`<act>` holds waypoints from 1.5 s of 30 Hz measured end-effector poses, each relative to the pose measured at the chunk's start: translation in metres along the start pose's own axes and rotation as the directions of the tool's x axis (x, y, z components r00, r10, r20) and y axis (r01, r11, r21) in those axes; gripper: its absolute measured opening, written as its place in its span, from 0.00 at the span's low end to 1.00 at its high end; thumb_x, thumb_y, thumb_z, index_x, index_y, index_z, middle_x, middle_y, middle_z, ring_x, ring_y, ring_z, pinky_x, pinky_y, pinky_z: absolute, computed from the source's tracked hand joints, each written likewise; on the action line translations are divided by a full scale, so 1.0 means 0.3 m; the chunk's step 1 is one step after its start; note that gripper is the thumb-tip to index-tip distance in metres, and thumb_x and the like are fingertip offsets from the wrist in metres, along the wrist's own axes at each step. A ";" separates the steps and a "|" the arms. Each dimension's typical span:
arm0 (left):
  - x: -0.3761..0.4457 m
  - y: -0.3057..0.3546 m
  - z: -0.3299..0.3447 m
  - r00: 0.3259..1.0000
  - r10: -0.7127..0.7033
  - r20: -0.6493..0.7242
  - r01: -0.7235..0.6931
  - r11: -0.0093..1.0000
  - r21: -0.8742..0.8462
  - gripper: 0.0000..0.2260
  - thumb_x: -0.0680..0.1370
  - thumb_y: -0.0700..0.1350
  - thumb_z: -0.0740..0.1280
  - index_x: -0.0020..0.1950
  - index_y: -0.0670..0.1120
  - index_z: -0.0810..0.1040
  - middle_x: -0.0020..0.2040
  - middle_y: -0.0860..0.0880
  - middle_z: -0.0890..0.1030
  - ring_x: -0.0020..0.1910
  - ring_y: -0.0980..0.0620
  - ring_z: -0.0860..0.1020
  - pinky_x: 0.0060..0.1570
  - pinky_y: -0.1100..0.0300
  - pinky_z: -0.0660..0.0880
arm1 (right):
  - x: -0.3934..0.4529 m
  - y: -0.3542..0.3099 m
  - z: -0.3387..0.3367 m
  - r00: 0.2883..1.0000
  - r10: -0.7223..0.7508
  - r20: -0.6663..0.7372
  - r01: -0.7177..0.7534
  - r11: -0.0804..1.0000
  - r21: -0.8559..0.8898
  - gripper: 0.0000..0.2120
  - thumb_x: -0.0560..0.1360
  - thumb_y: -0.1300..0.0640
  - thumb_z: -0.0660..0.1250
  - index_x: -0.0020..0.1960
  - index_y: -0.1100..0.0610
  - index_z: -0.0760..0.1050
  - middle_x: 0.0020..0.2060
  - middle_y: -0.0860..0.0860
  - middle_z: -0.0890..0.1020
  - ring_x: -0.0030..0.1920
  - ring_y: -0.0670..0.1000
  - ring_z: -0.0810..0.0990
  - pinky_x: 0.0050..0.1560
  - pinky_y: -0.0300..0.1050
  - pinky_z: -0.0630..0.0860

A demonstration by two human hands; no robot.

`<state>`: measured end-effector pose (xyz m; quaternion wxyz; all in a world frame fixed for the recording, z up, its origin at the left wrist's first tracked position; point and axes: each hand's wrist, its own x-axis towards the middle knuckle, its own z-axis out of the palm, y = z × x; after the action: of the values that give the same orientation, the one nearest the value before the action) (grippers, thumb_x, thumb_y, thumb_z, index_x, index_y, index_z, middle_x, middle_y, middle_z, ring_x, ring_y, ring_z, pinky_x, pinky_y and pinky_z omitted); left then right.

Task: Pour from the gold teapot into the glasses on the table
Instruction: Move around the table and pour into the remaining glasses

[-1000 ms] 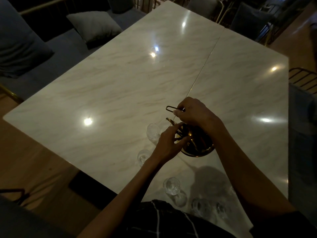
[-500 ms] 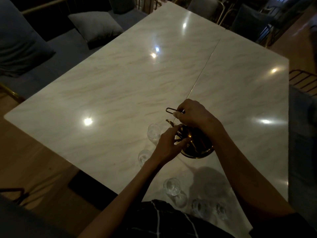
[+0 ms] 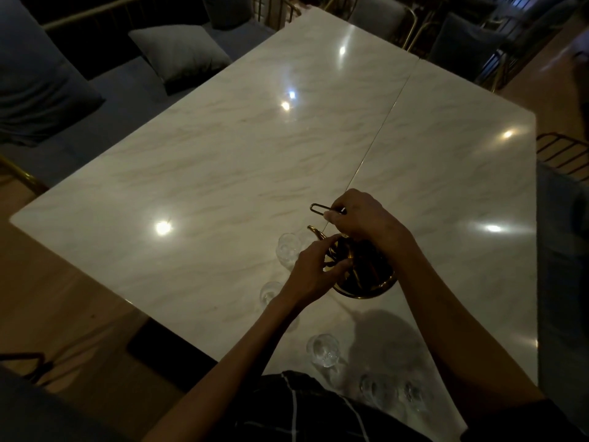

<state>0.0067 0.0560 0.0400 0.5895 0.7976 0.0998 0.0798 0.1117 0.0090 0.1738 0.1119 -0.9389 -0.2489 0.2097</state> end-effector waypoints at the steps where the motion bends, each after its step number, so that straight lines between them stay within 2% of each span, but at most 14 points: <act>1: 0.001 -0.005 -0.001 1.000 -0.006 0.006 0.006 1.000 0.008 0.24 0.77 0.56 0.68 0.71 0.54 0.70 0.61 0.50 0.77 0.60 0.54 0.76 0.58 0.50 0.78 | 0.002 0.003 0.006 1.000 0.004 0.003 -0.004 1.000 0.004 0.16 0.79 0.51 0.65 0.57 0.62 0.82 0.50 0.59 0.85 0.49 0.55 0.83 0.49 0.48 0.79; 4: 0.000 -0.009 -0.010 0.999 -0.023 0.028 0.023 1.000 0.014 0.24 0.78 0.54 0.68 0.72 0.51 0.70 0.62 0.50 0.77 0.59 0.55 0.75 0.59 0.51 0.77 | 0.009 0.017 0.027 1.000 0.007 0.006 -0.008 0.999 0.035 0.15 0.79 0.52 0.65 0.55 0.62 0.83 0.49 0.59 0.85 0.49 0.55 0.83 0.51 0.50 0.79; 7: -0.008 -0.017 -0.018 0.999 -0.017 0.040 0.017 1.000 -0.003 0.22 0.78 0.50 0.69 0.71 0.49 0.71 0.58 0.53 0.77 0.57 0.57 0.74 0.59 0.52 0.76 | 0.016 0.033 0.055 0.999 0.034 0.022 -0.036 0.996 0.076 0.15 0.78 0.51 0.66 0.57 0.60 0.82 0.50 0.57 0.84 0.51 0.54 0.83 0.49 0.47 0.77; 10: -0.021 -0.037 -0.019 0.997 -0.034 0.063 0.034 0.999 0.005 0.23 0.78 0.51 0.69 0.72 0.49 0.70 0.62 0.48 0.77 0.60 0.54 0.75 0.60 0.51 0.76 | 0.012 0.051 0.085 0.998 0.057 0.026 -0.060 0.993 0.100 0.16 0.78 0.49 0.66 0.59 0.59 0.81 0.55 0.56 0.83 0.53 0.53 0.81 0.49 0.44 0.74; 14: -0.040 -0.070 -0.022 0.998 -0.031 0.054 0.030 0.999 0.028 0.24 0.78 0.51 0.69 0.72 0.46 0.70 0.63 0.45 0.77 0.60 0.52 0.76 0.58 0.55 0.77 | -0.004 0.073 0.122 0.998 0.041 0.053 -0.046 0.994 0.098 0.16 0.79 0.48 0.64 0.58 0.58 0.81 0.57 0.55 0.81 0.54 0.53 0.80 0.49 0.44 0.73; 19: -0.083 -0.094 -0.022 0.998 -0.052 0.042 0.050 0.998 0.029 0.22 0.78 0.50 0.69 0.71 0.46 0.72 0.62 0.46 0.78 0.57 0.56 0.74 0.56 0.57 0.77 | -0.051 0.090 0.163 0.997 0.012 0.071 -0.019 0.995 0.102 0.14 0.79 0.48 0.63 0.55 0.56 0.81 0.52 0.55 0.83 0.50 0.52 0.81 0.51 0.49 0.79; 21: -0.106 -0.100 -0.018 0.997 -0.068 0.045 0.066 0.997 0.044 0.23 0.78 0.50 0.69 0.71 0.48 0.71 0.62 0.47 0.77 0.58 0.54 0.75 0.55 0.58 0.75 | -0.076 0.094 0.172 0.996 -0.011 0.088 0.001 0.994 0.113 0.13 0.79 0.49 0.63 0.55 0.56 0.81 0.49 0.55 0.83 0.48 0.51 0.82 0.46 0.46 0.78; 24: -0.144 -0.099 -0.007 0.996 -0.082 0.030 0.080 0.995 0.053 0.23 0.77 0.50 0.70 0.72 0.48 0.71 0.62 0.48 0.77 0.57 0.58 0.72 0.56 0.58 0.74 | -0.109 0.104 0.188 0.993 -0.047 0.105 0.037 0.994 0.103 0.13 0.79 0.49 0.63 0.55 0.55 0.81 0.50 0.54 0.84 0.47 0.49 0.81 0.39 0.36 0.72; 26: -0.173 -0.097 0.005 0.995 -0.093 0.023 0.091 0.994 0.064 0.24 0.77 0.51 0.70 0.71 0.49 0.71 0.63 0.48 0.77 0.59 0.56 0.73 0.57 0.54 0.74 | -0.128 0.107 0.199 0.991 -0.069 0.115 0.060 0.995 0.085 0.13 0.79 0.48 0.63 0.56 0.54 0.81 0.51 0.53 0.83 0.47 0.48 0.80 0.39 0.37 0.70; 29: -0.216 -0.093 0.033 0.989 -0.144 -0.011 0.145 0.988 0.046 0.23 0.75 0.52 0.72 0.69 0.51 0.73 0.63 0.49 0.77 0.61 0.52 0.74 0.59 0.50 0.75 | -0.163 0.101 0.206 0.981 -0.120 0.151 0.111 0.992 0.067 0.13 0.79 0.49 0.64 0.55 0.55 0.82 0.49 0.54 0.84 0.46 0.48 0.79 0.43 0.41 0.71; 32: -0.261 -0.062 0.068 0.985 -0.163 -0.049 0.164 0.986 0.019 0.21 0.75 0.52 0.72 0.67 0.51 0.74 0.61 0.49 0.77 0.59 0.52 0.75 0.59 0.49 0.75 | -0.195 0.104 0.215 0.972 -0.162 0.168 0.156 0.987 0.050 0.13 0.79 0.49 0.65 0.54 0.56 0.83 0.48 0.54 0.84 0.47 0.50 0.82 0.43 0.41 0.73; 38: -0.356 -0.015 0.136 0.976 -0.175 -0.132 0.173 0.985 -0.025 0.17 0.77 0.51 0.69 0.65 0.51 0.74 0.56 0.52 0.79 0.55 0.54 0.78 0.56 0.51 0.78 | -0.248 0.097 0.233 0.952 -0.256 0.165 0.262 0.965 -0.016 0.14 0.78 0.49 0.66 0.55 0.56 0.83 0.51 0.54 0.83 0.47 0.50 0.80 0.44 0.41 0.72; 41: -0.399 0.009 0.155 0.965 -0.170 -0.198 0.167 0.985 -0.032 0.17 0.78 0.49 0.69 0.66 0.49 0.74 0.53 0.55 0.77 0.54 0.56 0.77 0.55 0.57 0.78 | -0.274 0.089 0.238 0.952 -0.271 0.144 0.277 0.961 -0.023 0.15 0.77 0.48 0.66 0.56 0.57 0.83 0.51 0.54 0.83 0.47 0.51 0.80 0.45 0.42 0.72; 45: -0.441 0.016 0.176 0.960 -0.178 -0.216 0.181 0.983 -0.009 0.19 0.78 0.49 0.69 0.68 0.48 0.73 0.59 0.50 0.77 0.59 0.54 0.75 0.58 0.54 0.76 | -0.293 0.081 0.233 0.955 -0.275 0.109 0.278 0.961 -0.011 0.15 0.77 0.48 0.67 0.54 0.57 0.84 0.47 0.55 0.84 0.43 0.51 0.80 0.44 0.44 0.75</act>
<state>-0.1082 -0.0276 0.0278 0.5757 0.7749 0.2357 0.1117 0.0212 -0.0496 0.1338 0.1143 -0.8838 -0.3861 0.2383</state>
